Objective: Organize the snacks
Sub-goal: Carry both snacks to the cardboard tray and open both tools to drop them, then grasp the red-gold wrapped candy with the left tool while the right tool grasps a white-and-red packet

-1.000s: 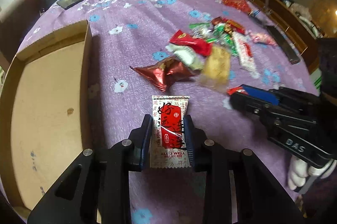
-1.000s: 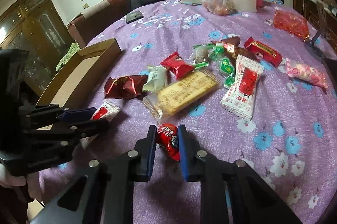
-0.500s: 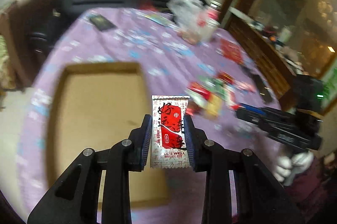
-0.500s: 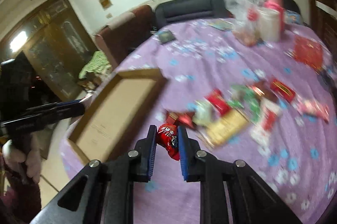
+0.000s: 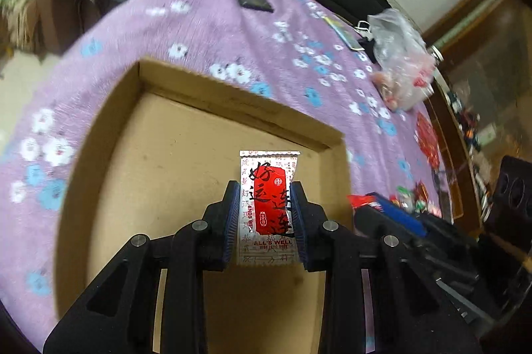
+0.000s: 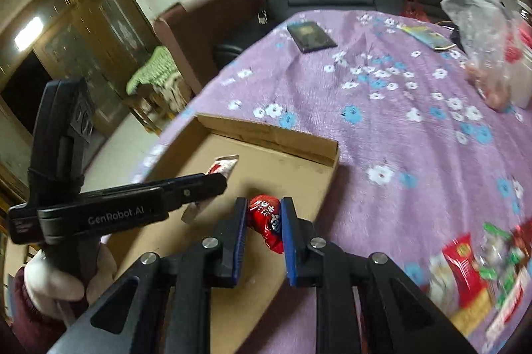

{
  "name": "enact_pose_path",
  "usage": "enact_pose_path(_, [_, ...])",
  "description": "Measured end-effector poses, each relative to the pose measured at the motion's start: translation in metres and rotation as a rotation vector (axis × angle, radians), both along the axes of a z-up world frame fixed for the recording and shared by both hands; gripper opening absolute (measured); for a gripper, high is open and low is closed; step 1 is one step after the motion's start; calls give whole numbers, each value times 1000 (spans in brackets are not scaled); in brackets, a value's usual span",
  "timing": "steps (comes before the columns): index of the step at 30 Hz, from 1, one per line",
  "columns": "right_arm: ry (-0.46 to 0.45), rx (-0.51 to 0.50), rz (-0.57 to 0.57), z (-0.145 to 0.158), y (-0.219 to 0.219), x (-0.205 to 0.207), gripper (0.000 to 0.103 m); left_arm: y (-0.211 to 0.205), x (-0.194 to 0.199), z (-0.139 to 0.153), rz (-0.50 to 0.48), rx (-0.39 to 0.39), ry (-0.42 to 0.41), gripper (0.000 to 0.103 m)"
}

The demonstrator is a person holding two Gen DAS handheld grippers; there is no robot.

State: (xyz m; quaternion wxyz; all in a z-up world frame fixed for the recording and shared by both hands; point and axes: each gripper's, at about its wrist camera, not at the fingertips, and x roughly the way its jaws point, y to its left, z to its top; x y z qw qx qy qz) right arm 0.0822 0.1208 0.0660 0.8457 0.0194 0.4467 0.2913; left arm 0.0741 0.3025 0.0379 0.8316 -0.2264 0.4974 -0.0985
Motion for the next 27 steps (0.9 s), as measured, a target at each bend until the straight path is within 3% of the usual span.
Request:
enact_pose_path(8, [-12, -74, -16, -31, 14, 23, 30, 12, 22, -27, 12, -181, 37, 30])
enact_pose_path(15, [-37, 5, -55, -11, -9, 15, 36, 22, 18, -22, 70, -213, 39, 30])
enact_pose_path(18, [-47, 32, -91, 1, -30, 9, 36, 22, 10, -13, 83, -205, 25, 32])
enact_pose_path(22, [-67, 27, -157, 9, -72, -9, 39, 12, 5, -1, 44, -219, -2, 47])
enact_pose_path(25, [-70, 6, -203, 8, -106, -25, 39, 8, 6, -2, 49, -276, 6, 47])
enact_pose_path(27, [-78, -14, -233, 8, -128, -33, 39, 6, 1, 5, 55, -249, -5, 47])
